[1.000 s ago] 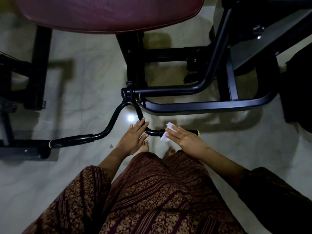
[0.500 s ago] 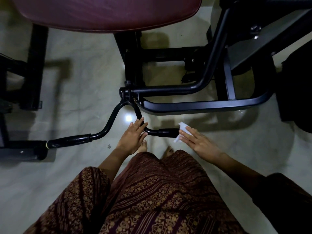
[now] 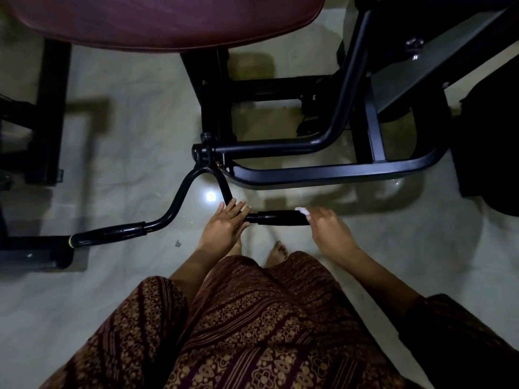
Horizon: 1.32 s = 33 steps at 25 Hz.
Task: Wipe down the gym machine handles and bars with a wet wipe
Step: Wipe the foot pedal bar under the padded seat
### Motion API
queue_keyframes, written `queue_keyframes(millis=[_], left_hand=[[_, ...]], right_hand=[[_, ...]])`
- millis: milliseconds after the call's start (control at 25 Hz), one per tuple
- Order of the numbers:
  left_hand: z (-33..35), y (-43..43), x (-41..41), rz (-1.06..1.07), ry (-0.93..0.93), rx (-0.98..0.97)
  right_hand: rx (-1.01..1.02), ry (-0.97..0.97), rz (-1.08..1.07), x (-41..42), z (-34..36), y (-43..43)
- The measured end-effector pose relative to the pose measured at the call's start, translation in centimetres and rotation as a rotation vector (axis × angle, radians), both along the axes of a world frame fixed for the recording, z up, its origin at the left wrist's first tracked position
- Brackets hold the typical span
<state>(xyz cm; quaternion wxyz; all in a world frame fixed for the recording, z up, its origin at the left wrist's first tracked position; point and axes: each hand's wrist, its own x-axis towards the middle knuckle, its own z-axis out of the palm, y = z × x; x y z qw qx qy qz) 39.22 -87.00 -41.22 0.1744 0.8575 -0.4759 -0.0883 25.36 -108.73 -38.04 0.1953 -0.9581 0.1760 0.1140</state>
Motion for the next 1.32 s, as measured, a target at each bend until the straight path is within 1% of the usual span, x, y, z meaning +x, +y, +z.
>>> queue_keyframes(millis=[80,160,200,280,360,400,480,520,560,640,720,760,840,880,920,1040,1200,1240,1320], left_hand=[[-0.2,0.0,-0.3,0.009,-0.010,-0.017],[-0.4,0.1,-0.5,0.025,-0.019,-0.038],[-0.4,0.1,-0.6,0.036,-0.018,-0.051],[-0.2,0.2,-0.4,0.038,-0.027,-0.093],[-0.1,0.3,0.0,0.006,-0.048,-0.128],[-0.1,0.2,0.2,-0.007,-0.052,-0.134],[-0.2,0.1,0.4,0.002,-0.043,-0.154],[-0.4,0.1,0.3,0.014,-0.035,-0.170],[-0.5,0.2,0.2,0.026,-0.026,-0.186],[-0.7,0.3,0.1,0.046,-0.013,-0.207],[-0.9,0.4,0.1,0.064,-0.009,-0.193],[-0.9,0.5,0.2,0.072,-0.001,-0.180],[-1.0,0.7,0.4,0.097,0.011,-0.152],[-1.0,0.7,0.5,0.113,0.014,-0.138],[-1.0,0.8,0.6,0.129,0.014,-0.127],[-0.7,0.7,0.5,0.144,0.034,-0.116],[-0.8,0.8,0.4,0.142,0.039,-0.118],[-0.9,0.8,0.4,0.136,0.039,-0.121],[-1.0,0.8,0.5,0.127,0.038,-0.115]], right_hand=[[-0.108,0.119,0.023,1.6,0.8,0.9],[-0.106,0.160,0.073,4.3,1.4,3.6],[-0.081,0.158,0.107,5.5,1.5,5.2],[-0.012,0.076,0.198,6.3,1.3,7.0],[0.076,0.017,0.255,5.1,0.9,6.1],[0.103,0.007,0.232,4.1,1.0,4.9],[0.093,0.002,0.090,1.8,1.1,2.2],[0.074,0.028,0.009,1.3,1.2,1.2],[0.029,0.073,-0.028,1.3,1.5,0.8],[-0.043,0.147,0.054,2.9,1.7,2.2],[-0.002,0.114,0.141,4.8,1.5,4.7],[0.027,0.065,0.200,5.2,1.5,5.7],[0.072,0.042,0.323,4.6,0.8,6.1],[0.079,0.041,0.330,3.9,0.6,5.3],[0.058,0.017,0.291,3.1,0.6,4.2],[-0.041,-0.039,0.220,2.1,1.2,2.9],[0.085,0.152,0.335,7.1,2.1,6.3],[0.121,0.194,0.334,8.1,2.1,6.8],[0.185,0.285,0.256,8.8,1.8,6.1]])
